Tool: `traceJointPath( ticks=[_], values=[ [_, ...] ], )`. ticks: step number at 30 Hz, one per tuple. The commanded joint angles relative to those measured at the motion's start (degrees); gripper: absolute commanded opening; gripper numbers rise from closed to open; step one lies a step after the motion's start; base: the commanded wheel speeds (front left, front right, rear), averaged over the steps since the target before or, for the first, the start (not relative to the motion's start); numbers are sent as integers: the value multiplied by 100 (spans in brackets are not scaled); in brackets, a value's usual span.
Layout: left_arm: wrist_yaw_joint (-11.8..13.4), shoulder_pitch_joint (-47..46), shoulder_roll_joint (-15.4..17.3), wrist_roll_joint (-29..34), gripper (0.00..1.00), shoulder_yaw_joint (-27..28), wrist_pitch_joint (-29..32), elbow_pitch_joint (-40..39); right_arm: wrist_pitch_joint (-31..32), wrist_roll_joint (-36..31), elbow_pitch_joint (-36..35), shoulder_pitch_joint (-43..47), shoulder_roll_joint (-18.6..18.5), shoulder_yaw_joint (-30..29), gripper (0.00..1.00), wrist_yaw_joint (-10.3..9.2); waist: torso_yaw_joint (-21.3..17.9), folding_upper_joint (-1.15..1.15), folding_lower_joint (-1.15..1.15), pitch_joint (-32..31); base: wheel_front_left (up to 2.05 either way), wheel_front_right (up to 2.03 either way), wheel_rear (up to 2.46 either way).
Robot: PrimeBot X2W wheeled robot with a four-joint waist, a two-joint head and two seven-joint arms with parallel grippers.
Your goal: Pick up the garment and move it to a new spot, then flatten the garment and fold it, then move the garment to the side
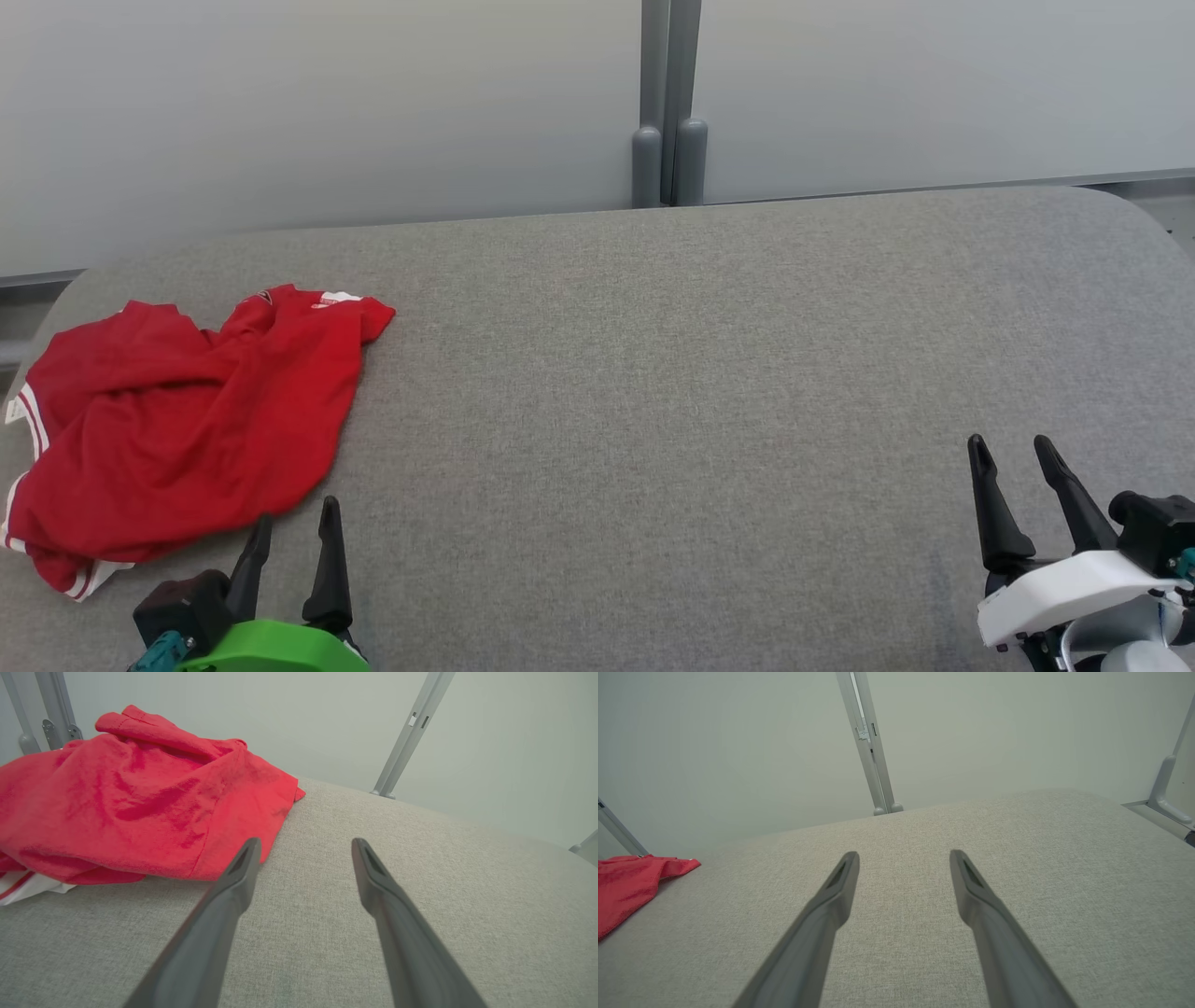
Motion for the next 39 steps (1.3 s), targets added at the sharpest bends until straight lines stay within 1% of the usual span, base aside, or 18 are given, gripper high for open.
traceJointPath(
  ticks=[1, 14, 24, 29, 39],
  values=[
    [-29, 57, 63, 144, 100, -8, -52, -7, -51, -141, -20, 43, -54, -21, 100, 13, -2, 45, 0, -5, 0, 0, 0],
    [-45, 114, 90, 772, 100, -18, -213, 119, -215, -646, -3, 118, -123, -25, 100, 10, 21, 52, 0, -19, 0, 0, 0],
    [-52, 174, 77, 1181, 100, -21, -312, 159, -315, -960, -36, 163, -104, -18, 100, 10, 56, 57, 0, -27, 0, 0, 0],
    [-60, 180, 17, 1163, 100, 83, -367, 281, -363, -1065, -25, 195, -96, -74, 100, 10, 59, 60, 0, -21, 0, 0, 0],
    [-73, 212, -28, 1432, 100, 134, -471, 421, -470, -1387, -2, 308, -149, -95, 100, 10, 60, 65, 0, -53, 0, 0, 0]
  ],
)
